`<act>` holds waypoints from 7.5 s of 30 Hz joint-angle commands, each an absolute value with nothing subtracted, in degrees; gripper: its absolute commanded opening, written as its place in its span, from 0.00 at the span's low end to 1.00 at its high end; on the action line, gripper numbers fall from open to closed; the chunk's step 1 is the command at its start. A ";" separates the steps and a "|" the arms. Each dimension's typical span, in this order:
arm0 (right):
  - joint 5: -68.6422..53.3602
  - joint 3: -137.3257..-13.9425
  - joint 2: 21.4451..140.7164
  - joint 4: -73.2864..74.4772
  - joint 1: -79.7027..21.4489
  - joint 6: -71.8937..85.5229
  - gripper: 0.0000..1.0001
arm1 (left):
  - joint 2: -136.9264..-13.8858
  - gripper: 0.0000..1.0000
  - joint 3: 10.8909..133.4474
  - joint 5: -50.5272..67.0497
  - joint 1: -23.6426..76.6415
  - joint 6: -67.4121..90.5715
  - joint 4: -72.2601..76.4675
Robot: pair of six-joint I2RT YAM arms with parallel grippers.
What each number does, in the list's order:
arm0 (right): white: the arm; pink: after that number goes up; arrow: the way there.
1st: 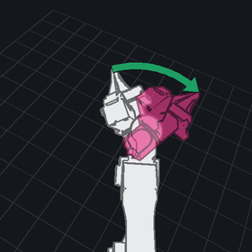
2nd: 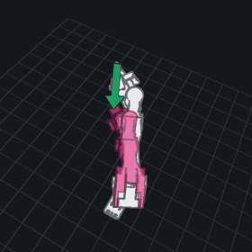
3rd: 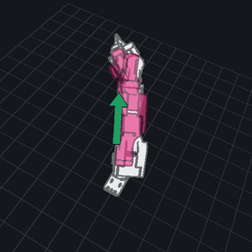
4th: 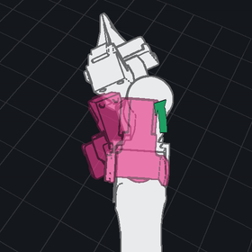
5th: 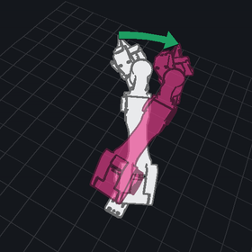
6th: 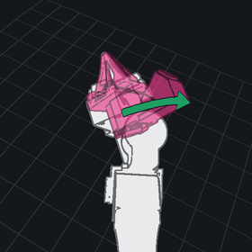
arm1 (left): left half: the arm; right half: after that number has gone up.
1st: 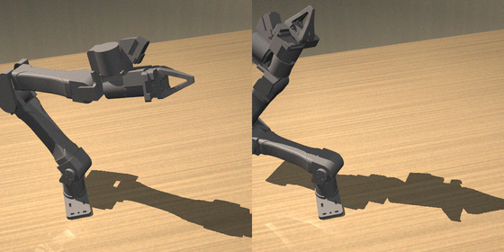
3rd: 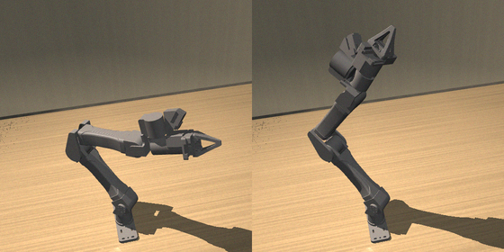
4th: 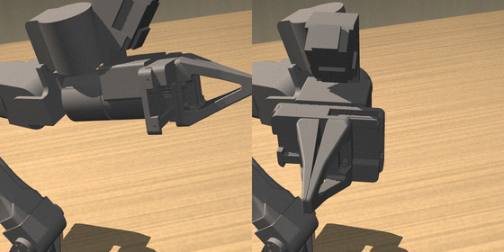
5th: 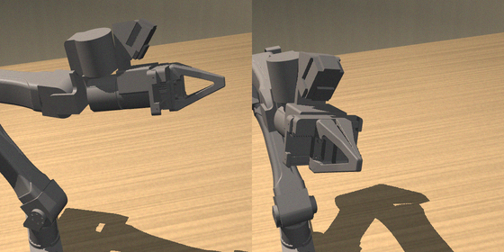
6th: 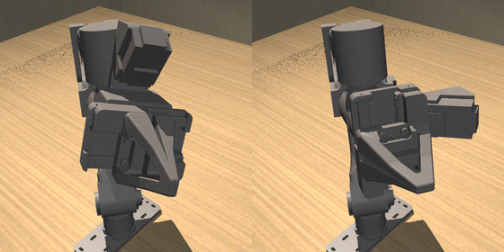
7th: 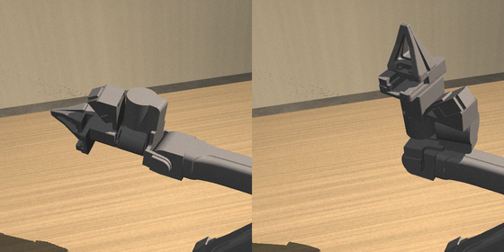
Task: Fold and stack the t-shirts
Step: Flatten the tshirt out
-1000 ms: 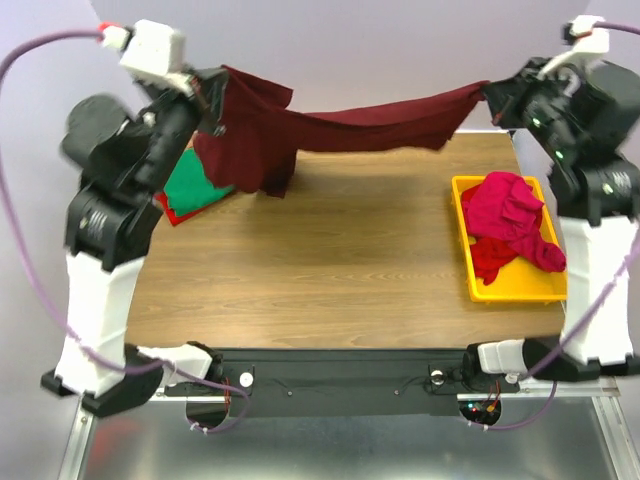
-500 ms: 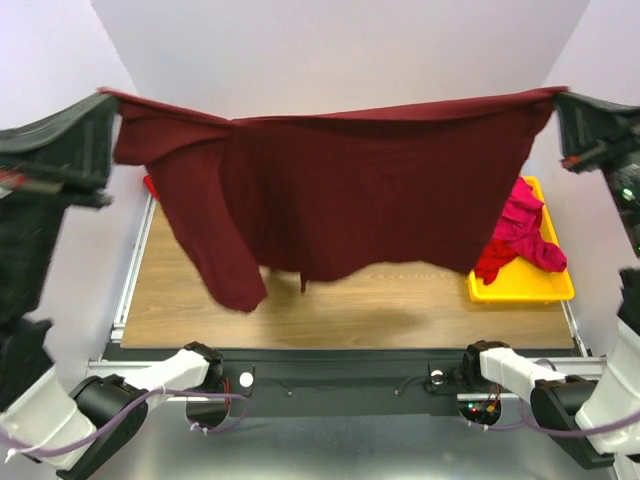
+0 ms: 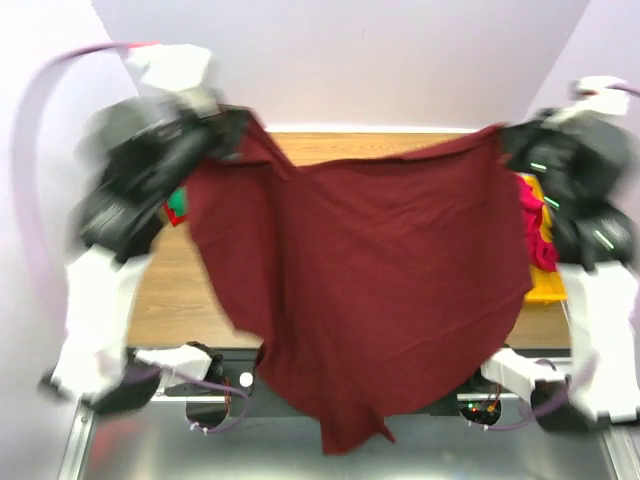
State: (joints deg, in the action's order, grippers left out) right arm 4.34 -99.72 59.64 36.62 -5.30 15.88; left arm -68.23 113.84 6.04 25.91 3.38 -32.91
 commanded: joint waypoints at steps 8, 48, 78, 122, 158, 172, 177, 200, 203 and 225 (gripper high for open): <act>6.95 -86.28 99.15 22.06 -4.75 15.47 0.01 | -116.77 0.10 123.26 -7.64 22.60 -11.55 -29.09; -10.72 -76.90 111.79 20.74 -10.63 18.37 0.73 | -124.54 0.98 93.43 5.01 19.69 19.60 -24.79; -5.01 -112.93 136.75 29.35 -11.95 23.82 0.74 | -141.95 0.97 130.33 12.83 12.22 14.68 -24.71; -15.99 -76.73 98.61 28.30 -11.95 19.94 0.76 | -49.21 0.86 35.07 -11.25 47.36 71.17 -48.16; -12.30 -74.89 96.07 28.39 -11.95 17.40 0.76 | -67.50 0.71 34.98 -8.61 68.46 96.94 -55.81; -12.30 -74.27 93.34 28.48 -11.95 17.05 0.76 | -77.25 0.65 40.69 -15.03 73.82 99.05 -59.94; -13.97 -73.74 92.99 28.39 -11.95 17.75 0.76 | -79.98 0.51 42.01 -16.17 75.94 101.25 -61.43; -14.15 -73.83 92.46 28.48 -11.95 18.02 0.76 | -73.32 0.00 48.08 -25.04 68.32 91.07 -58.82; -14.15 -73.83 92.37 28.48 -11.95 17.93 0.76 | -71.55 0.18 46.85 -23.74 61.03 87.54 -58.62; -14.59 -73.65 92.81 28.39 -11.87 18.02 0.76 | -75.59 0.89 42.63 -19.07 52.48 77.87 -50.63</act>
